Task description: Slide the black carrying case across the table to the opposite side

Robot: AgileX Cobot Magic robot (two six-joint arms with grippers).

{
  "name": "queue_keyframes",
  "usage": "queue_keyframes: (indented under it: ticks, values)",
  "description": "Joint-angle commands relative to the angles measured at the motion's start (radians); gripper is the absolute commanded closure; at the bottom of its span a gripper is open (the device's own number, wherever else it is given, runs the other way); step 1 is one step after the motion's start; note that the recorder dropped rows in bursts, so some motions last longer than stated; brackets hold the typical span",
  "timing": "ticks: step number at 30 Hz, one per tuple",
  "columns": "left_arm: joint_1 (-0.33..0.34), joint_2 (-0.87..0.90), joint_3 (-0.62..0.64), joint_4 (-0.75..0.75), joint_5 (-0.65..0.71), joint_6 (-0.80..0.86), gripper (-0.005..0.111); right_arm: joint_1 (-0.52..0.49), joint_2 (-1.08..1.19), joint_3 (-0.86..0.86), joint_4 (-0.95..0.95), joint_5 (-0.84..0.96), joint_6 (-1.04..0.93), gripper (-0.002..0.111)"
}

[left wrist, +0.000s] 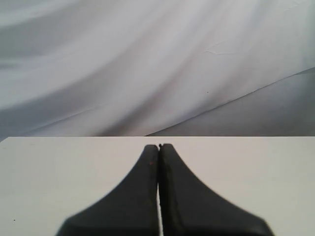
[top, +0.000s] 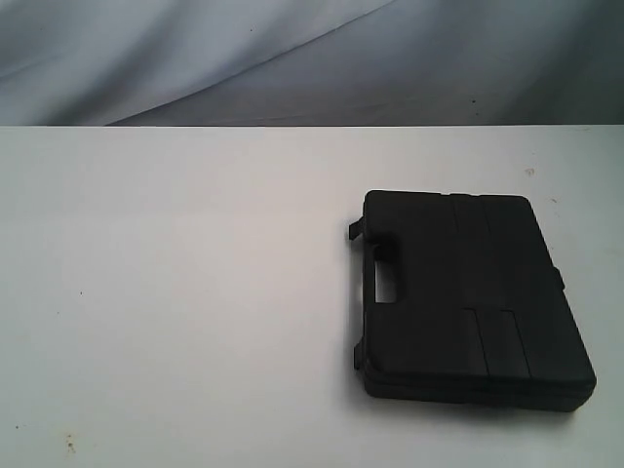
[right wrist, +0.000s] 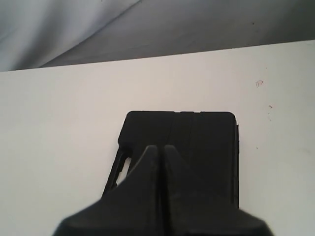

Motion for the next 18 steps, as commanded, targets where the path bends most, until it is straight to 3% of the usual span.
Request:
queue_keyframes:
  ticks: [1, 12, 18]
  values:
    - [-0.001, -0.005, 0.004, -0.001, -0.008, -0.01, 0.107, 0.018, 0.095, -0.056, 0.007, 0.028, 0.021, 0.108]
    - [-0.001, -0.005, 0.004, -0.001, -0.008, -0.01, 0.107, 0.023, 0.342, -0.244, -0.134, 0.241, 0.058, 0.108]
    - [-0.001, -0.005, 0.004, -0.001, -0.008, -0.01, 0.107, 0.132, 0.43, -0.298, -0.292, 0.298, 0.177, 0.108]
